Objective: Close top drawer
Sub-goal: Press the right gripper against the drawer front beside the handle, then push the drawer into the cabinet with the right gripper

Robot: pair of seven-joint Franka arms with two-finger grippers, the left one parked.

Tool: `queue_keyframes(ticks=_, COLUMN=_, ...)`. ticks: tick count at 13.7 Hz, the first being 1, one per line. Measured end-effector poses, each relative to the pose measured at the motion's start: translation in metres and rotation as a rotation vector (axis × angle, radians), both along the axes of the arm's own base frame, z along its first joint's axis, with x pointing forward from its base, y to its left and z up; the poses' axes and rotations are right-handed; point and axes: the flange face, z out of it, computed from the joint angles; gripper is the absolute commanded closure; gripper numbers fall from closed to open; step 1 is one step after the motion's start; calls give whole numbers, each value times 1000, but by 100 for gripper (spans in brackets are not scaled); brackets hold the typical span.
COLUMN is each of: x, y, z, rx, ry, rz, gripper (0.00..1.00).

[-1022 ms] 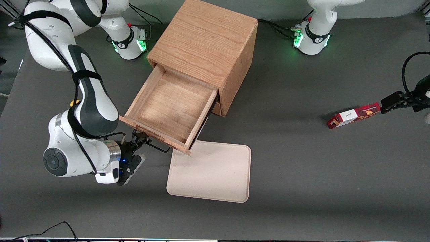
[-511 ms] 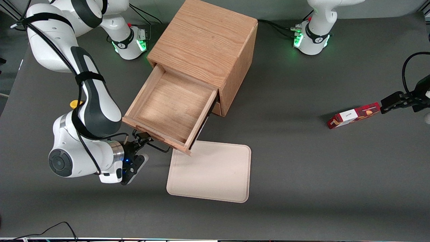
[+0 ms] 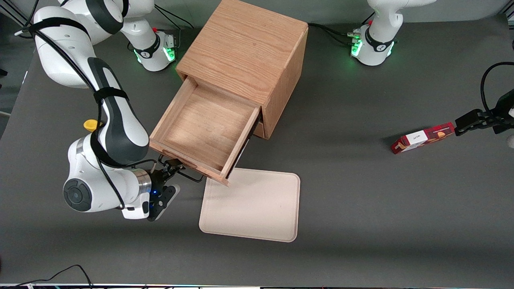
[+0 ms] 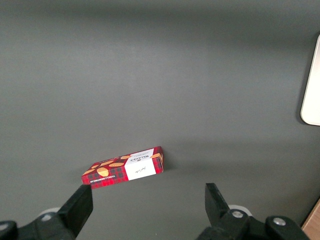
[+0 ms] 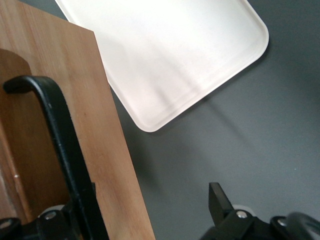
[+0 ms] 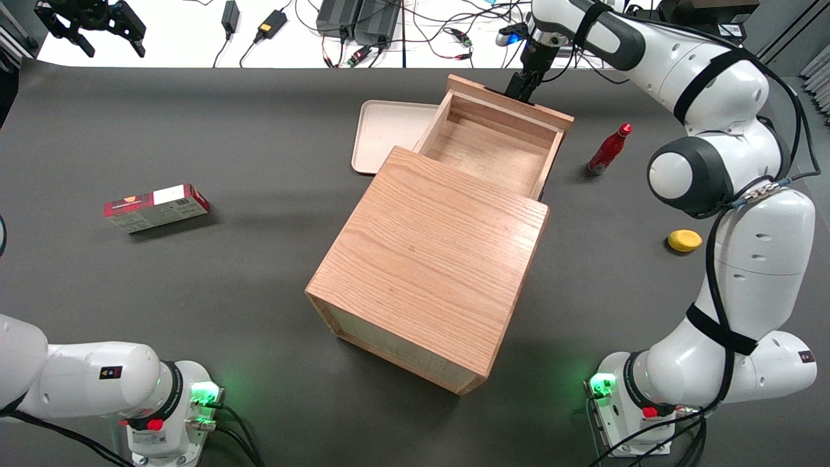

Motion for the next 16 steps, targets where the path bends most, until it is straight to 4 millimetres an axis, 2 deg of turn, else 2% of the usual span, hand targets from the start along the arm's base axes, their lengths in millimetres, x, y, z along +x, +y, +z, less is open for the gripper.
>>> queue_keyframes(ticks=8, x=-6, y=11, z=-5, rx=4, ry=16, rz=18, gripper=0)
queue_keyframes(ticks=16, x=-33, y=34, z=-5, rx=-6, ry=57, rz=64, gripper=0)
